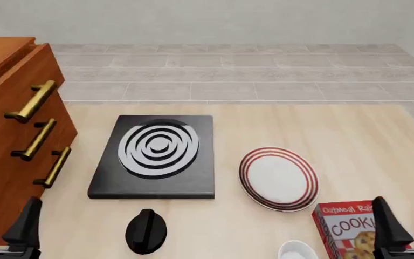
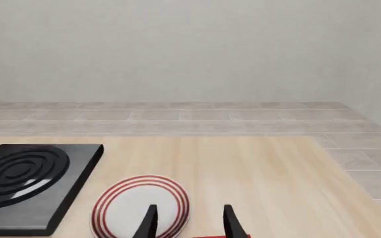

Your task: Pick the akita bowl in the top layer of the wooden cabinet and place it on the plate.

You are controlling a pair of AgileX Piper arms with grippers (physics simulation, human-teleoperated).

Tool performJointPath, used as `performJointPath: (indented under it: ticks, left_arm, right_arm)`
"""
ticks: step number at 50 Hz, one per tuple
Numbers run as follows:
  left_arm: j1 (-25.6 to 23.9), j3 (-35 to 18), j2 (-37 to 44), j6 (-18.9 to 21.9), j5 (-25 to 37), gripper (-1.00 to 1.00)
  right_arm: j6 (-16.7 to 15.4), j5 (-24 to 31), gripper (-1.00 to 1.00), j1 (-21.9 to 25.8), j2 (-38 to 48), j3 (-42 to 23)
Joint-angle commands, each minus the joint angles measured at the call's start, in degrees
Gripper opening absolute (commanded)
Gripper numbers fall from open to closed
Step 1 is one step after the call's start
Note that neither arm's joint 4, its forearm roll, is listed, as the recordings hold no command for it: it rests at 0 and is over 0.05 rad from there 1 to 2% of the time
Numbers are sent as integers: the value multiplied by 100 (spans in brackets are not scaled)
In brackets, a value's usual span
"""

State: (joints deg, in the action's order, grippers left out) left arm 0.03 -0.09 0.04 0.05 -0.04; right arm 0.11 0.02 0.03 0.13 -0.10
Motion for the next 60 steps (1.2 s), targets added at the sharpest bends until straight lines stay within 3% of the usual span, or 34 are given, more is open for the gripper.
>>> performJointPath:
  ticks: [1, 24, 29, 42, 50, 60]
  left_arm:
    - [21, -26, 14, 7, -16, 100]
    - [98, -153, 98, 26, -42, 100]
    - [87, -297, 34, 227, 147, 100]
    - [-332, -1260, 42, 254, 878, 100]
    - [-312, -1824, 569, -16, 862, 100]
    - [-463, -2441, 1198, 110, 995, 100]
  right_arm:
    - [50, 24, 100, 8, 22, -29]
    - [-37, 80, 100, 92, 13, -64]
    - [-38, 94, 100, 86, 7, -76]
    - [-39, 89, 100, 98, 14, -74]
    - [-30, 84, 100, 96, 18, -74]
    - [-29, 59, 100, 117, 35, -66]
